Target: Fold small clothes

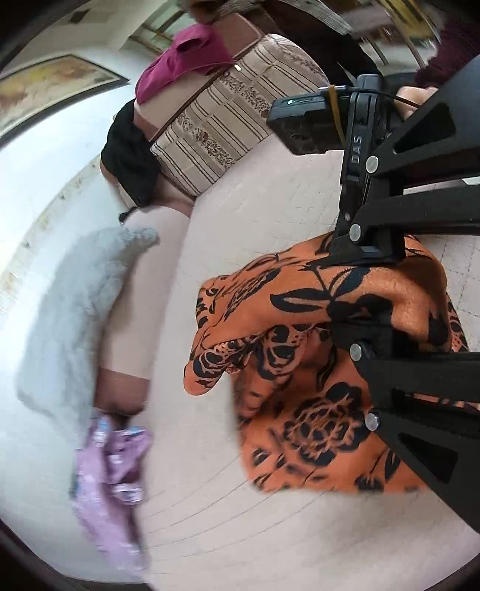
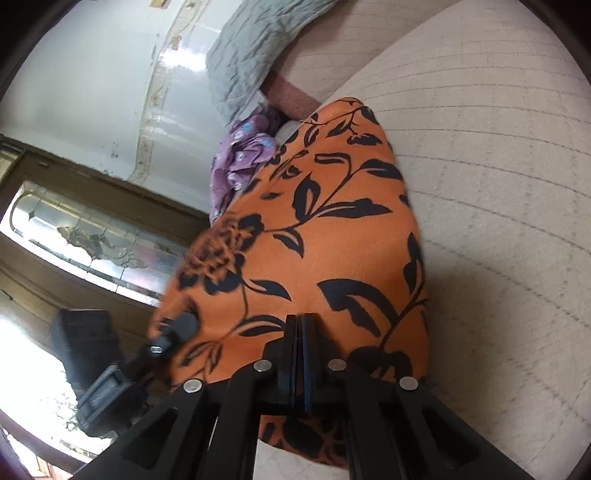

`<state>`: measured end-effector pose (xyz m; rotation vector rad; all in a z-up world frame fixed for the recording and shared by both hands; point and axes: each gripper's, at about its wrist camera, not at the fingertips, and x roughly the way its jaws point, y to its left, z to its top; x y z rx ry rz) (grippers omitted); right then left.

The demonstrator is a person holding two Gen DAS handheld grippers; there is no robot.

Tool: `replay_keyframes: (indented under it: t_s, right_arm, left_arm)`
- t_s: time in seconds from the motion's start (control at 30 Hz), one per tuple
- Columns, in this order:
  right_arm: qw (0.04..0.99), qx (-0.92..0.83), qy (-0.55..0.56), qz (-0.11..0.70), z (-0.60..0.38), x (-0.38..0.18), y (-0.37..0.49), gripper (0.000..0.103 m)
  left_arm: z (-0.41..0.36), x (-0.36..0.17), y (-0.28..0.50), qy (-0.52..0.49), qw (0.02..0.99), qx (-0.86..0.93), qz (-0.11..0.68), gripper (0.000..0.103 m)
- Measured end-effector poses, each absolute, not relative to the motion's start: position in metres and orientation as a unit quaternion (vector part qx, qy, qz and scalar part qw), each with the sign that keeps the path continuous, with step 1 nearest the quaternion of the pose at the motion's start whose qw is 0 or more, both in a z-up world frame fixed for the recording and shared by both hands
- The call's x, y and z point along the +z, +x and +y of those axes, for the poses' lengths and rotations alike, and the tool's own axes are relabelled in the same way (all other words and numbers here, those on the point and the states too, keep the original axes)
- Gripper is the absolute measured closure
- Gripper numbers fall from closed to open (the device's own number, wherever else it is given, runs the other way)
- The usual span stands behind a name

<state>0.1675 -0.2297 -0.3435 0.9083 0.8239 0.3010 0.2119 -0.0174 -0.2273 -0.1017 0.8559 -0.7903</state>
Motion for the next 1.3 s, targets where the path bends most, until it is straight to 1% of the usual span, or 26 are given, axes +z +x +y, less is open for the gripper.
replay_keyframes:
  t_s: [0.13, 0.23, 0.27, 0.3, 0.33, 0.37, 0.4, 0.47, 0.5, 0.53, 0.63, 0.73, 0.8, 0.9, 0.97, 1.03, 1.07, 1.1, 1.13, 1.17, 1.3]
  right_arm:
    - [0.806, 0.167, 0.407, 0.395, -0.199, -0.33, 0.176, 0.1]
    - [0.802, 0.183, 0.386, 0.417, -0.171, -0.332, 0.185, 0.1]
    - [0.8, 0.183, 0.379, 0.428, -0.162, -0.335, 0.187, 0.1]
    - [0.798, 0.18, 0.367, 0.443, -0.153, -0.342, 0.189, 0.1]
    - [0.798, 0.174, 0.359, 0.451, -0.149, -0.346, 0.19, 0.1]
    - [0.799, 0.173, 0.353, 0.455, -0.146, -0.35, 0.189, 0.1]
    - [0.8, 0.177, 0.351, 0.453, -0.144, -0.351, 0.188, 0.1]
    - [0.804, 0.178, 0.339, 0.455, -0.144, -0.346, 0.186, 0.101]
    - [0.803, 0.178, 0.334, 0.46, -0.145, -0.342, 0.185, 0.101]
    - [0.803, 0.177, 0.329, 0.465, -0.147, -0.338, 0.185, 0.099]
    - [0.829, 0.154, 0.293, 0.45, -0.154, -0.315, 0.188, 0.094]
    - [0.85, 0.126, 0.284, 0.425, -0.169, -0.296, 0.199, 0.094]
    - [0.853, 0.108, 0.299, 0.414, -0.182, -0.289, 0.212, 0.094]
    - [0.856, 0.083, 0.311, 0.404, -0.196, -0.284, 0.234, 0.094]
    - [0.848, 0.075, 0.329, 0.409, -0.198, -0.288, 0.252, 0.094]
    - [0.832, 0.065, 0.343, 0.431, -0.2, -0.302, 0.269, 0.094]
    - [0.823, 0.051, 0.339, 0.453, -0.198, -0.317, 0.278, 0.096]
    - [0.813, 0.041, 0.329, 0.479, -0.196, -0.334, 0.285, 0.096]
    - [0.812, 0.042, 0.324, 0.483, -0.195, -0.342, 0.289, 0.097]
    - [0.819, 0.042, 0.319, 0.475, -0.197, -0.346, 0.289, 0.102]
    - [0.819, 0.04, 0.321, 0.473, -0.201, -0.341, 0.285, 0.102]
  left_arm:
    - [0.014, -0.223, 0.211, -0.054, 0.852, -0.337, 0.397, 0.082]
    - [0.044, -0.241, 0.217, -0.061, 0.854, -0.298, 0.423, 0.081]
    - [0.052, -0.255, 0.221, -0.061, 0.846, -0.281, 0.448, 0.08]
    - [0.058, -0.269, 0.228, -0.059, 0.836, -0.264, 0.478, 0.073]
    - [0.062, -0.283, 0.234, -0.061, 0.825, -0.243, 0.506, 0.061]
    - [0.07, -0.295, 0.239, -0.081, 0.816, -0.227, 0.526, 0.058]
    - [0.081, -0.297, 0.244, -0.127, 0.804, -0.233, 0.532, 0.058]
    - [0.089, -0.29, 0.247, -0.151, 0.802, -0.239, 0.527, 0.057]
    - [0.092, -0.282, 0.248, -0.148, 0.817, -0.227, 0.509, 0.052]
    - [0.093, -0.277, 0.249, -0.145, 0.827, -0.218, 0.497, 0.05]
    - [0.091, -0.261, 0.256, -0.157, 0.848, -0.212, 0.46, 0.05]
    - [0.075, -0.251, 0.268, -0.154, 0.859, -0.216, 0.438, 0.05]
    - [0.071, -0.252, 0.273, -0.139, 0.862, -0.207, 0.442, 0.05]
    - [0.059, -0.273, 0.29, -0.119, 0.849, -0.184, 0.48, 0.05]
    - [0.059, -0.284, 0.295, -0.122, 0.842, -0.173, 0.496, 0.046]
    - [0.062, -0.291, 0.299, -0.138, 0.837, -0.165, 0.502, 0.033]
    - [0.062, -0.293, 0.3, -0.14, 0.836, -0.162, 0.505, 0.03]
    - [0.063, -0.298, 0.302, -0.137, 0.834, -0.158, 0.511, 0.026]
    - [0.061, -0.303, 0.303, -0.134, 0.832, -0.153, 0.516, 0.021]
    - [0.059, -0.308, 0.304, -0.134, 0.831, -0.149, 0.519, 0.021]
    - [0.051, -0.303, 0.299, -0.1, 0.847, -0.139, 0.503, 0.02]
